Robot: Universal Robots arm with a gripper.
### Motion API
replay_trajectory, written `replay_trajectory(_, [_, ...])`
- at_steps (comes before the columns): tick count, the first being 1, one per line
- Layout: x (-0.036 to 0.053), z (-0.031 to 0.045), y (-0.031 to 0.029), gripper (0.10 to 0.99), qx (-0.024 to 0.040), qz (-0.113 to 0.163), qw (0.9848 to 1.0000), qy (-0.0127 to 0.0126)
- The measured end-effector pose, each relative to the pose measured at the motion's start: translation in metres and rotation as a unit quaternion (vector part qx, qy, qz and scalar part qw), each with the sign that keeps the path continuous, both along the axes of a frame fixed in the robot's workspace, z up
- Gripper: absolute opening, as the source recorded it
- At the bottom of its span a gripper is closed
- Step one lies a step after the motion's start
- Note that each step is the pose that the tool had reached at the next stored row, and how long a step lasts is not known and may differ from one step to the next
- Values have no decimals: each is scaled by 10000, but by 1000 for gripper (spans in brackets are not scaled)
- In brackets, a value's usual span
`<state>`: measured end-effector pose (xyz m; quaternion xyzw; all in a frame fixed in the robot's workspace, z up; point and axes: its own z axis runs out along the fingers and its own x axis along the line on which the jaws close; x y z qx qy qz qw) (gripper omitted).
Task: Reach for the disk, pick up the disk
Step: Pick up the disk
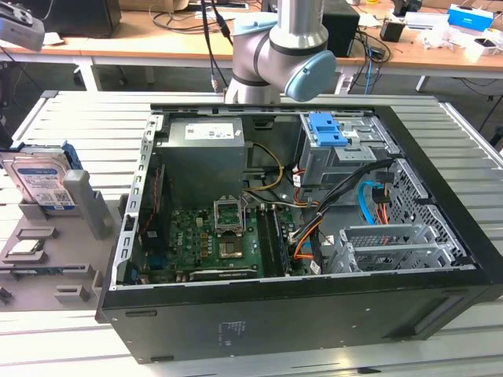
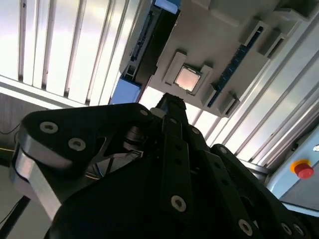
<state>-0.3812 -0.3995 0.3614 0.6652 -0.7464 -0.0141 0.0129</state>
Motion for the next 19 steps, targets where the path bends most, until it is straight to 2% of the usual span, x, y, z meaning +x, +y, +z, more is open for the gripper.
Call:
replay_trajectory(5, [0, 0, 0, 106, 0, 352, 9994, 0])
replay_trajectory(8, [0, 0, 0, 106, 0, 636, 9980, 0])
replay_trajectory(12, [0, 0, 0, 106, -1, 606, 9982, 0])
replay_trajectory(17, [0, -7, 1, 106, -3, 90, 10000, 0])
replay_trajectory(19, [0, -6, 0, 106, -3, 84, 10000, 0])
